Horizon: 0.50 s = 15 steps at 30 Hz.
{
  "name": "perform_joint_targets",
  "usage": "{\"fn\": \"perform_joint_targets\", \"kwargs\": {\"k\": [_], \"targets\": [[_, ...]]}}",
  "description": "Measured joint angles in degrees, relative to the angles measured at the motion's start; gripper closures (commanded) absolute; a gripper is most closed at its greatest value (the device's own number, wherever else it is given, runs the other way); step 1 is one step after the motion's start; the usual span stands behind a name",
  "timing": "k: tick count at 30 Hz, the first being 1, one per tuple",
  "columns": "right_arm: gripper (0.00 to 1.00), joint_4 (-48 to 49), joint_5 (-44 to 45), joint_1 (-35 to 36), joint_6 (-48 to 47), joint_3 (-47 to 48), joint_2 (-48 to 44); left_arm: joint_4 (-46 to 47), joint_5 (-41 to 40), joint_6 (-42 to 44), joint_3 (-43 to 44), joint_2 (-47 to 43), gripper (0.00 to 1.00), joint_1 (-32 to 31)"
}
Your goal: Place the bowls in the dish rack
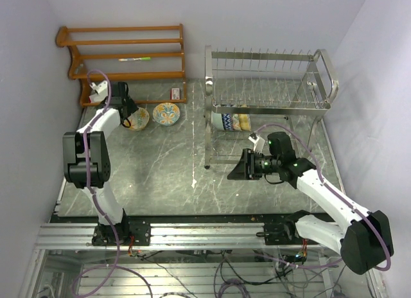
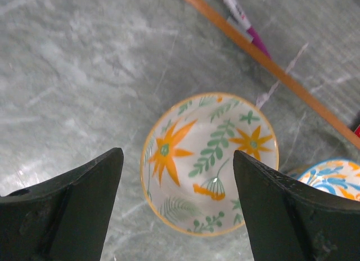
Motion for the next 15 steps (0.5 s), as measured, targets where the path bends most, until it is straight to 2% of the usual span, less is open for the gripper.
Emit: {"fn": "perform_joint_targets", "kwargs": {"k": [8,15], "targets": [[0.5,-0.04,0.33,-0.09,0.22,0.0,0.02,2.21,3.78,12.92,7.89,4.87,0.09,2.89],[0.51,0.0,1.07,-0.11,1.38,0.0,-1.46,2.91,13.27,21.79,5.2,4.26,0.1,6.43]]}}
